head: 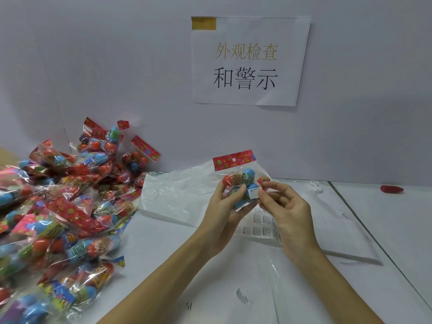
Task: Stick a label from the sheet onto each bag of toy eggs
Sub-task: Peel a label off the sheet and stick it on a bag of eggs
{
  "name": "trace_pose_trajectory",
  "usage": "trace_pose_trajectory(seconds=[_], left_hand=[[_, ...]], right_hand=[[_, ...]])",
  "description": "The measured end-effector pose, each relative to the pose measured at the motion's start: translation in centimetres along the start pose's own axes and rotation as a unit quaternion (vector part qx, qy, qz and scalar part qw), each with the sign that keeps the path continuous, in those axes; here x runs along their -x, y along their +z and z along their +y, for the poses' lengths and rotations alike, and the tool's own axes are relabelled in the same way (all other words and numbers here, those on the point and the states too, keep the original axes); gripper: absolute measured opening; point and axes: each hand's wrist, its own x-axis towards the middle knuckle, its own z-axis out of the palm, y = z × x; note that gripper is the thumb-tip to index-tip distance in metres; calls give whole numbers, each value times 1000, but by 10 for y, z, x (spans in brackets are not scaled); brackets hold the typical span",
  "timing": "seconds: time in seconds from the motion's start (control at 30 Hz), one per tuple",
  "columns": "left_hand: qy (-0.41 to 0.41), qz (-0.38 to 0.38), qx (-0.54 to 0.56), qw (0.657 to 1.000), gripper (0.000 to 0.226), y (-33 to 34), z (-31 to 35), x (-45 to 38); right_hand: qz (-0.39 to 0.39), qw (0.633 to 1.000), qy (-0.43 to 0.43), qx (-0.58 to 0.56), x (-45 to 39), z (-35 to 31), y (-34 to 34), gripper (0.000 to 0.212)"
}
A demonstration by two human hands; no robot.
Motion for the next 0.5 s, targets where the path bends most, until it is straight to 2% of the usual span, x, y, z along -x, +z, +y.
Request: trace_pose_trajectory(seconds=[0.17,0.3,0.37,0.43,0.5], left_hand=[[24,-10,-32,999,57,0,-3,2],[49,14,-79,996,51,-2,-7,1],[60,35,-115,991,50,-3,-8,0],[67,53,-135,987,49,-4,-7,-1],[56,35,-105,992,46,-7,-3,-2]], right_hand=[[-10,1000,-5,-13,-1,2,-1,24],[-21,1000,-11,-11,-3,5,0,21],[1,996,-60,61,-3,9,-3,19],[55,967,-155,195,-6,15,-9,17],[90,945,-197,247,-10,18,-12,19]])
